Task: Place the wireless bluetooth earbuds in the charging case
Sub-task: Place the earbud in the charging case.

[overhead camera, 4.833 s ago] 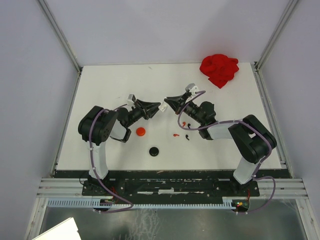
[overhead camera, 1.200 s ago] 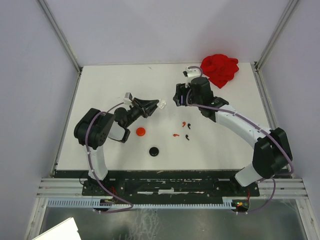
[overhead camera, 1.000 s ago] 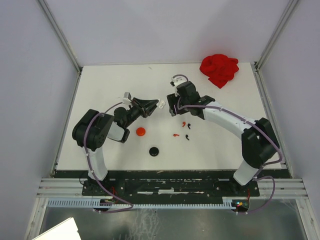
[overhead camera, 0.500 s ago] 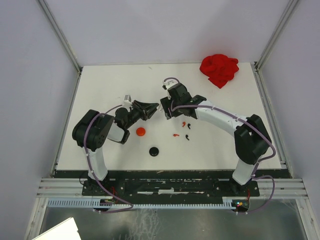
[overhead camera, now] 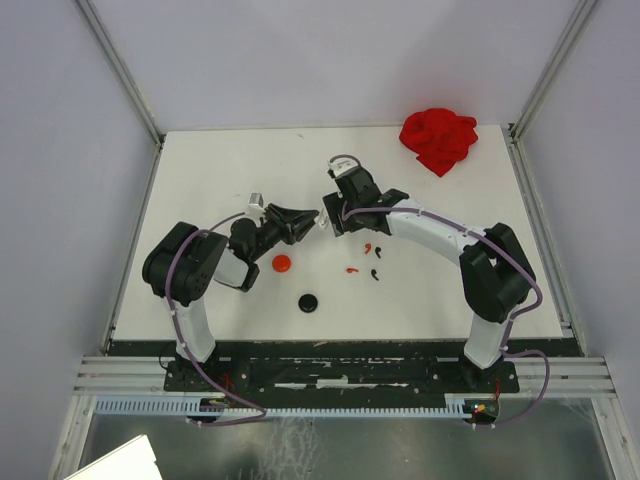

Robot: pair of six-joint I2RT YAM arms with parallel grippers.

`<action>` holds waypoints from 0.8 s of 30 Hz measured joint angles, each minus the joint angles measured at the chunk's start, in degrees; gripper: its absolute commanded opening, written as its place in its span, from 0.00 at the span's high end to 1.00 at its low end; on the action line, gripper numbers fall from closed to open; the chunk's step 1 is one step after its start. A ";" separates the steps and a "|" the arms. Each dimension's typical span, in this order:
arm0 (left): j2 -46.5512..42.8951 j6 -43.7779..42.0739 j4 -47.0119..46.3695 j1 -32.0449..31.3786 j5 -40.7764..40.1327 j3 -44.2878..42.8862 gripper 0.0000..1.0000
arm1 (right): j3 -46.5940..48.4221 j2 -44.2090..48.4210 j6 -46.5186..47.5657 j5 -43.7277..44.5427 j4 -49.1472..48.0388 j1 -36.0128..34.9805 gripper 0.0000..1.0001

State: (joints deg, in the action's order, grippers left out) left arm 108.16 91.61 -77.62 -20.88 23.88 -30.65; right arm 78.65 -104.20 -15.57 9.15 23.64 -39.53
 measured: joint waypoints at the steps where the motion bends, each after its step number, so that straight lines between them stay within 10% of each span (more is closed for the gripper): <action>1: -0.09 0.00 -0.02 -0.09 0.02 0.07 0.97 | 0.00 0.00 -0.07 0.07 -0.13 0.31 0.28; 18: -0.26 0.02 0.00 -0.70 -0.09 0.37 0.97 | -0.83 0.24 -0.61 0.28 -3.63 2.82 0.28; 24: -0.28 0.26 1.81 -0.74 -3.41 -1.95 0.97 | -15.76 6.69 -0.85 -0.02 -15.52 2.82 0.19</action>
State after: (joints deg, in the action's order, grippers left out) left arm 107.87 91.88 -75.81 -21.63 20.47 -32.60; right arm 62.89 -97.51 -16.43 9.13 8.12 -36.71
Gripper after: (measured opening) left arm 0.305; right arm 0.775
